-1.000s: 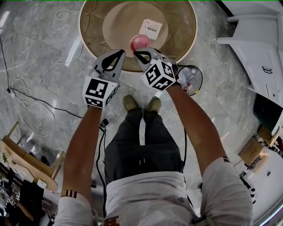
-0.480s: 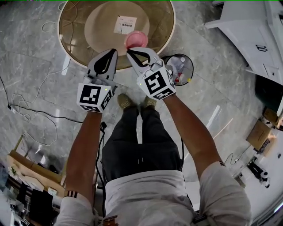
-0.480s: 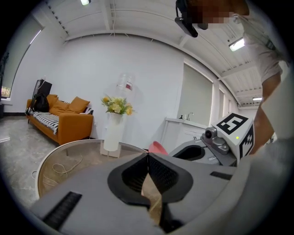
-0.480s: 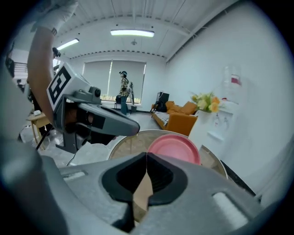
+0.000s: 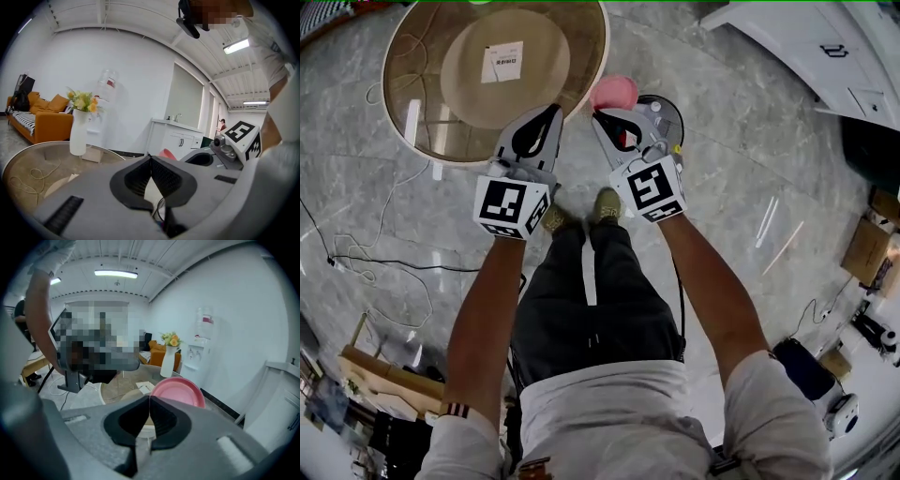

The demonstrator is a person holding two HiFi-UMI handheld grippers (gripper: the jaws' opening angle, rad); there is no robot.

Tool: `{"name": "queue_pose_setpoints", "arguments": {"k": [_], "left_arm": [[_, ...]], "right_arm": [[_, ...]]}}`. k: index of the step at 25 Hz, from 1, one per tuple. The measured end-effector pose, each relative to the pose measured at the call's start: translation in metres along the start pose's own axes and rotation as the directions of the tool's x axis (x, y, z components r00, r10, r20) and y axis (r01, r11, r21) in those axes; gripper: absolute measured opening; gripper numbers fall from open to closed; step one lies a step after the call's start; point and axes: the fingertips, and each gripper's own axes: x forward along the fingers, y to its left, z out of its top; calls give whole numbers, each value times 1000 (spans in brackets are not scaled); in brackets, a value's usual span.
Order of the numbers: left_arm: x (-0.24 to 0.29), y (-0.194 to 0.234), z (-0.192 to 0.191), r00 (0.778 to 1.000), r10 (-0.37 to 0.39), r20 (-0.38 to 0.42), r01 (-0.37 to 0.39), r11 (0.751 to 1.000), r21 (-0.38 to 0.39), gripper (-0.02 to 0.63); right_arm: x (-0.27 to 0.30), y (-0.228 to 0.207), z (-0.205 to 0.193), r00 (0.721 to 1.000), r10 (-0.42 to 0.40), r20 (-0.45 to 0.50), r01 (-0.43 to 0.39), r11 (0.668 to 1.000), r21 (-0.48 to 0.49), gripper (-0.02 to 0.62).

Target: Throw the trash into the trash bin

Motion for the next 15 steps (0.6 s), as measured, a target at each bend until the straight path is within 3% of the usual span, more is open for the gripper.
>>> {"name": "queue_pose_setpoints", "arguments": {"k": [6, 15], "left_arm": [[38, -55, -10, 998, -51, -22, 52, 999, 8, 0], [73, -110, -22, 995, -83, -51, 83, 996, 14, 0]], "right_arm": [[-49, -36, -53, 996, -47, -70, 50, 997, 50, 6], [-89, -59, -152, 967, -19, -254, 52, 991, 122, 8]]}}
